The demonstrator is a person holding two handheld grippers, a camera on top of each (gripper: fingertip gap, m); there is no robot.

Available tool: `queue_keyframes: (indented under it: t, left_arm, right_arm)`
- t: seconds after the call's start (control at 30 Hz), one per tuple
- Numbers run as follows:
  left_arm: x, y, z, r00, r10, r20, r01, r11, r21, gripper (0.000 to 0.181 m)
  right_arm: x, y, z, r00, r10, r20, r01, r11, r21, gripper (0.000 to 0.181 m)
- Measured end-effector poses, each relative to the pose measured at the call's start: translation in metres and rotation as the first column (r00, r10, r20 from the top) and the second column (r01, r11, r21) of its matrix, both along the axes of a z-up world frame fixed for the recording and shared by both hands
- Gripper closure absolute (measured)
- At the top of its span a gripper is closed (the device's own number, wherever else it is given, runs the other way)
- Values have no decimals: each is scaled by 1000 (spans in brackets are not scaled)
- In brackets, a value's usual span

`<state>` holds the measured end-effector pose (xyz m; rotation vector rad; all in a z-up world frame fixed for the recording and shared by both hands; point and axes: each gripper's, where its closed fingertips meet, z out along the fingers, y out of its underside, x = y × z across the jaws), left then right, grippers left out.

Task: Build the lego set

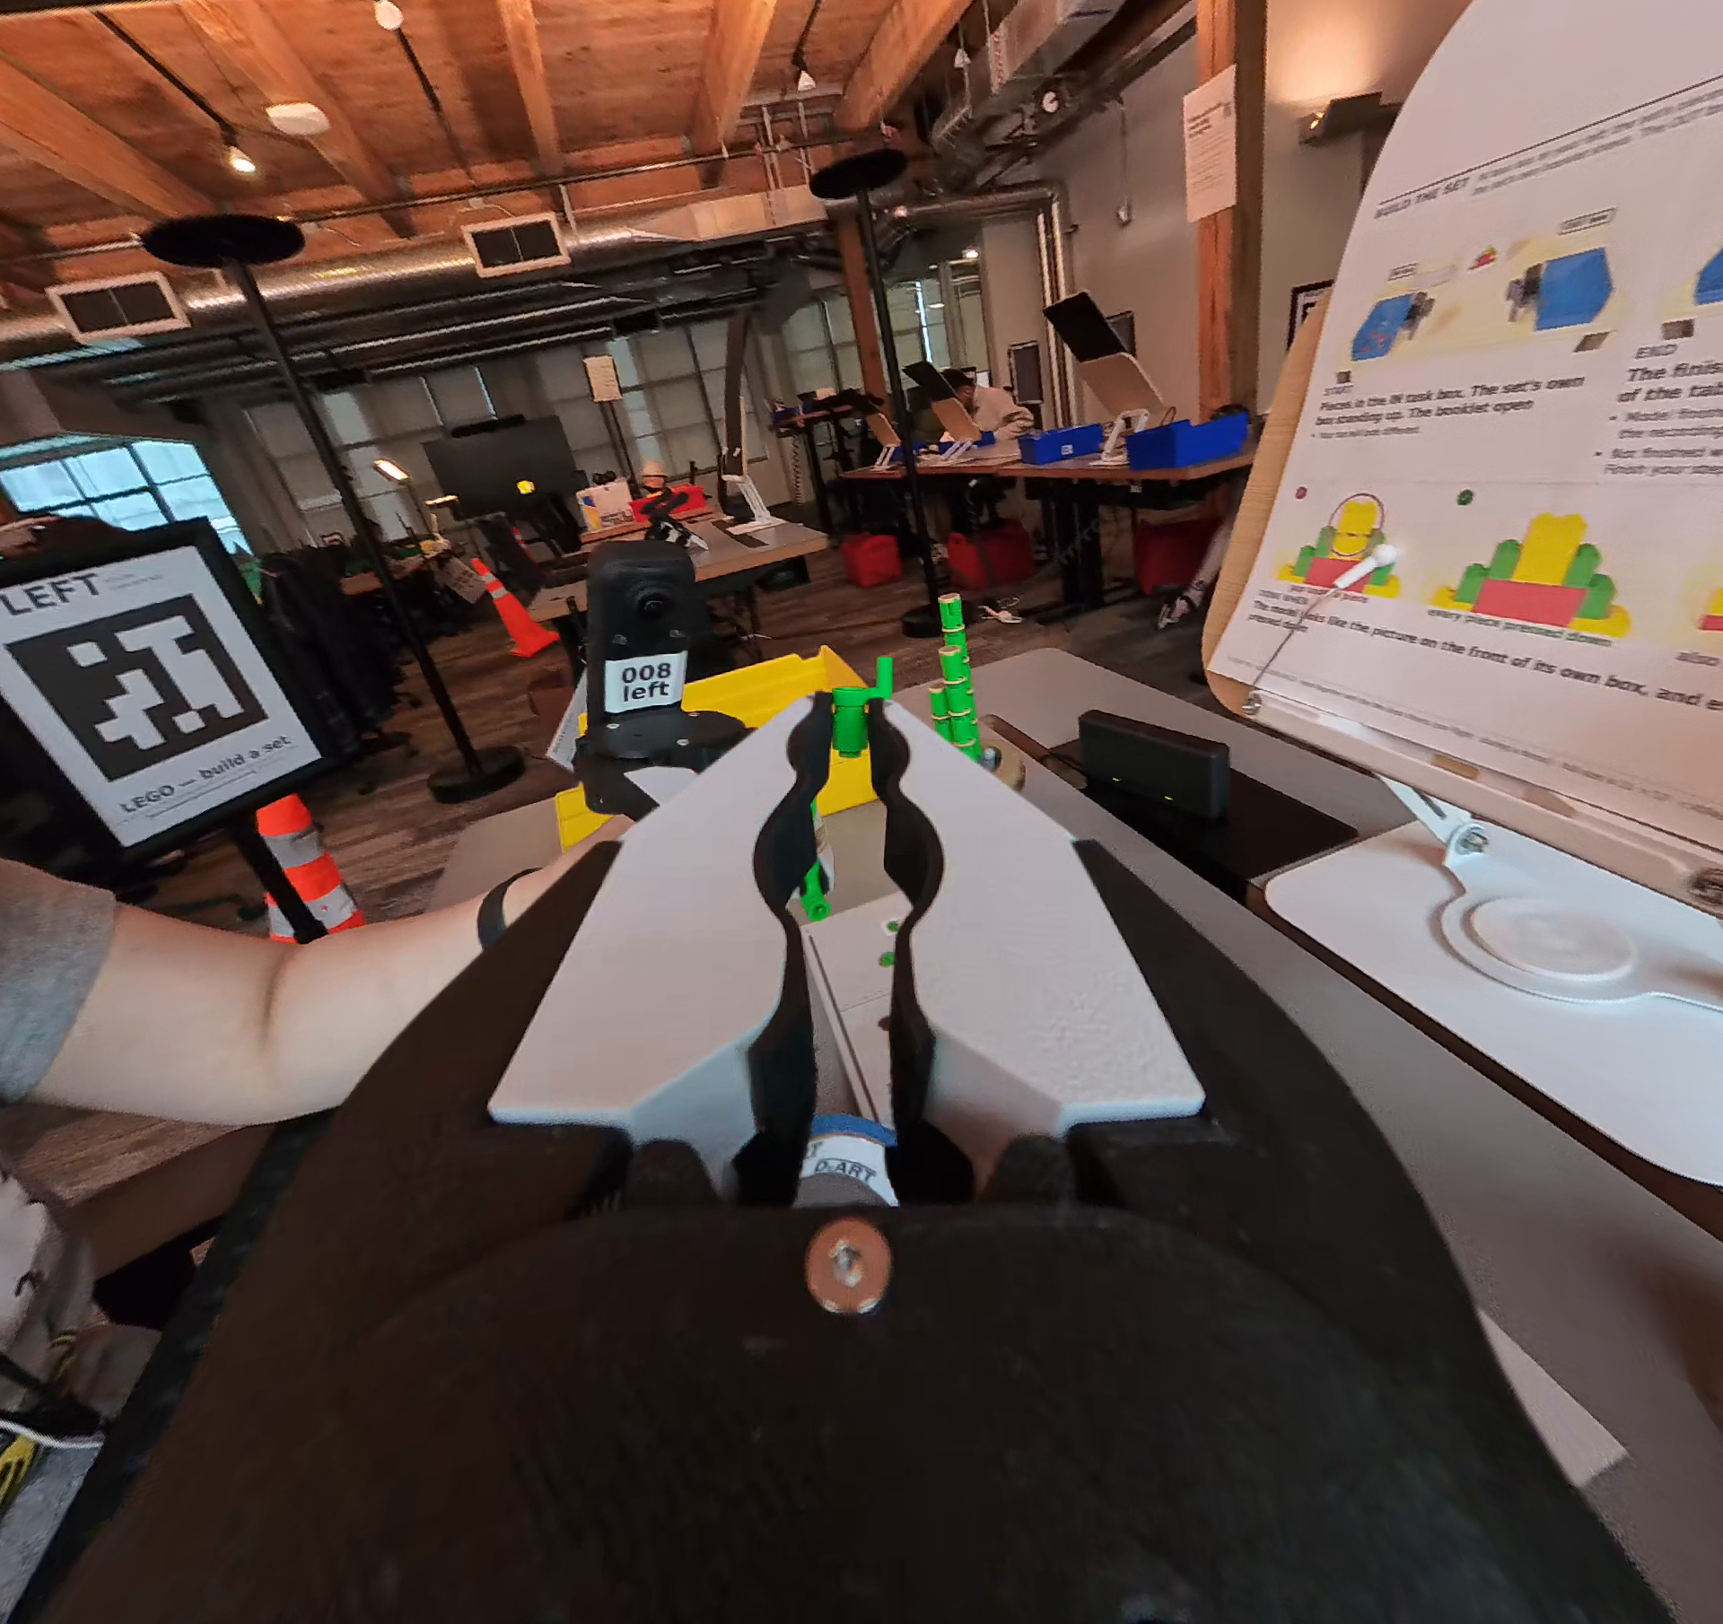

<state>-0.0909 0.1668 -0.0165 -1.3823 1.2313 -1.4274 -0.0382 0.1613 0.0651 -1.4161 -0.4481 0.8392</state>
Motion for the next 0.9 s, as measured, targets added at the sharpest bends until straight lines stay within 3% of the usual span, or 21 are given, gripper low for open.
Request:
queue_keyframes:
  t: [0.27, 0.9]
  left_arm:
    - [0, -6, 4, 1000, -20, 16, 20, 999, 25, 176]
    - [1, -14, 6, 998, -56, 35, 54, 997, 56, 176]
  right_arm:
    - [-10, -3, 5, 995, 60, -75, -59, 998, 9, 177]
    - [-22, -5, 11, 992, 84, -95, -81, 996, 35, 177]
